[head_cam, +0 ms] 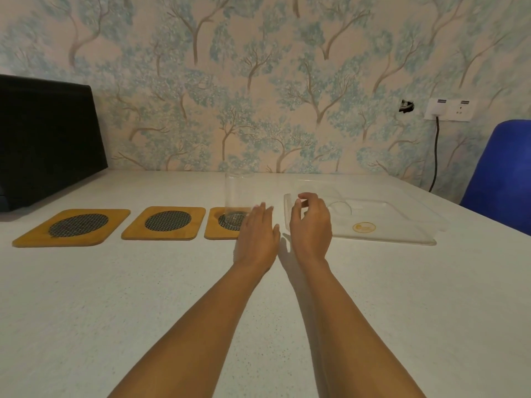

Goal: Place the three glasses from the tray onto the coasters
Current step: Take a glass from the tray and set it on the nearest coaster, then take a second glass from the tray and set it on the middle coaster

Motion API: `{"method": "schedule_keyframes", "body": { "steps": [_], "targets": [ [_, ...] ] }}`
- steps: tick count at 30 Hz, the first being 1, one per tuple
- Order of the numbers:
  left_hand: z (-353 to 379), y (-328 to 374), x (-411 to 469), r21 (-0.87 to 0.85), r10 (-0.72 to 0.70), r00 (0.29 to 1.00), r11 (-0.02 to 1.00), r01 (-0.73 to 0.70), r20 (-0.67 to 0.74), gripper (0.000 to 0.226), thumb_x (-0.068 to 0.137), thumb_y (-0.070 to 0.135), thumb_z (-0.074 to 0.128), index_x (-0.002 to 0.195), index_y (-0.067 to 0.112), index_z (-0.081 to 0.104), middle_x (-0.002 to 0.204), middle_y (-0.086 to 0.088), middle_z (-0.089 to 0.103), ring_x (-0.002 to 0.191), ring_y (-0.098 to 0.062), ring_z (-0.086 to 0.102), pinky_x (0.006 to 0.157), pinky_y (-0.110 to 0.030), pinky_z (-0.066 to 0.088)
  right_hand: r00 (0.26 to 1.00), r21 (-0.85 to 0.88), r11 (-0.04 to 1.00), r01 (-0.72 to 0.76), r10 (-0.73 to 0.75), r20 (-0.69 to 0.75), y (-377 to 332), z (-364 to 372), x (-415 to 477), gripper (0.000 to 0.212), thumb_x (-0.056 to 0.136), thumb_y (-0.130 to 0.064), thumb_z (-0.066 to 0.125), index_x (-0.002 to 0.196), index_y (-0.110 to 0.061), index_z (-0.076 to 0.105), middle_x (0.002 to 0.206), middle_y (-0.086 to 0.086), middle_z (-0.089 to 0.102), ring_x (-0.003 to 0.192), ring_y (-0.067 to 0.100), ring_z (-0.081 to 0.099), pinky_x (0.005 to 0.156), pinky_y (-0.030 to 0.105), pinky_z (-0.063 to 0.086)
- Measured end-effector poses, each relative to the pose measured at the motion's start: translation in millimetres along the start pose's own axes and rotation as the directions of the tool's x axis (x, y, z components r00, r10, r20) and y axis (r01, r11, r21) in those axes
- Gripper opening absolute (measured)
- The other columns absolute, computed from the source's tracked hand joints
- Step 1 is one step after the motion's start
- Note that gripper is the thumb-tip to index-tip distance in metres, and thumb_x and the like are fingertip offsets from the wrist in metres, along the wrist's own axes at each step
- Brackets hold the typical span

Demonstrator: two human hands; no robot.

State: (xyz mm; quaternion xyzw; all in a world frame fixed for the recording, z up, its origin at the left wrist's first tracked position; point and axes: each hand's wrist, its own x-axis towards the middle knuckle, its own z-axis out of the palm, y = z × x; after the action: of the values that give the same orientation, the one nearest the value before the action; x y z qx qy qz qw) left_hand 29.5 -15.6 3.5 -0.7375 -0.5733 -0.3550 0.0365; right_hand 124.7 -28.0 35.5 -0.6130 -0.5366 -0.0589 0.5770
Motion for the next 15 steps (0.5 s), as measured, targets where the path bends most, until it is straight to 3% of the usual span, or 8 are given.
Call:
{"method": "schedule_keyframes", "body": {
  "steps": [5,10,13,15],
  "targets": [
    [8.8,3.1,4.2,0.095,-0.048,0.985,0.995,0.032,0.163,0.048,0.1,0.028,0.028,0.144,0.007,0.026,0.154,-0.013,0.026,0.143,-0.025,0.02,0.119,-0.037,0.013,0.999,-0.044,0.999,-0.032,0.031,-0.024,14.9,-14.7,32.2,0.025,0.096,-0.021,0.049,0.117,-0.012,0.061,0.113,0.008,0.063,0.106,0.024,0.057,0.075,0.03,0.043],
    [11.0,2.8,4.8,0.106,-0.107,0.967,0.991,0.085,0.23,0.047,0.1,0.027,0.029,0.141,0.004,0.03,0.149,-0.015,0.033,0.139,-0.027,0.027,0.118,-0.038,0.017,0.986,-0.231,0.967,-0.103,0.13,0.106,32.5,-29.0,80.1,0.036,0.095,-0.022,0.051,0.127,-0.006,0.055,0.128,0.016,0.055,0.12,0.031,0.051,0.092,0.039,0.046],
    [11.9,1.9,4.5,0.099,-0.11,0.967,0.991,0.09,0.228,0.046,0.1,0.026,0.028,0.139,0.003,0.033,0.147,-0.015,0.037,0.137,-0.027,0.031,0.117,-0.037,0.019,0.911,-0.403,0.895,-0.189,0.313,0.267,36.9,-28.6,107.7,0.045,0.094,-0.022,0.05,0.134,0.0,0.047,0.137,0.02,0.049,0.127,0.037,0.046,0.101,0.042,0.042],
    [13.2,1.0,4.1,0.093,-0.111,0.97,0.991,0.093,0.215,0.045,0.1,0.026,0.028,0.139,0.004,0.034,0.147,-0.014,0.038,0.136,-0.026,0.032,0.116,-0.037,0.02,0.83,-0.502,0.831,-0.241,0.445,0.338,37.1,-25.9,119.5,0.045,0.093,-0.021,0.049,0.132,0.002,0.048,0.137,0.019,0.051,0.125,0.037,0.05,0.099,0.04,0.044]
  ]
}}
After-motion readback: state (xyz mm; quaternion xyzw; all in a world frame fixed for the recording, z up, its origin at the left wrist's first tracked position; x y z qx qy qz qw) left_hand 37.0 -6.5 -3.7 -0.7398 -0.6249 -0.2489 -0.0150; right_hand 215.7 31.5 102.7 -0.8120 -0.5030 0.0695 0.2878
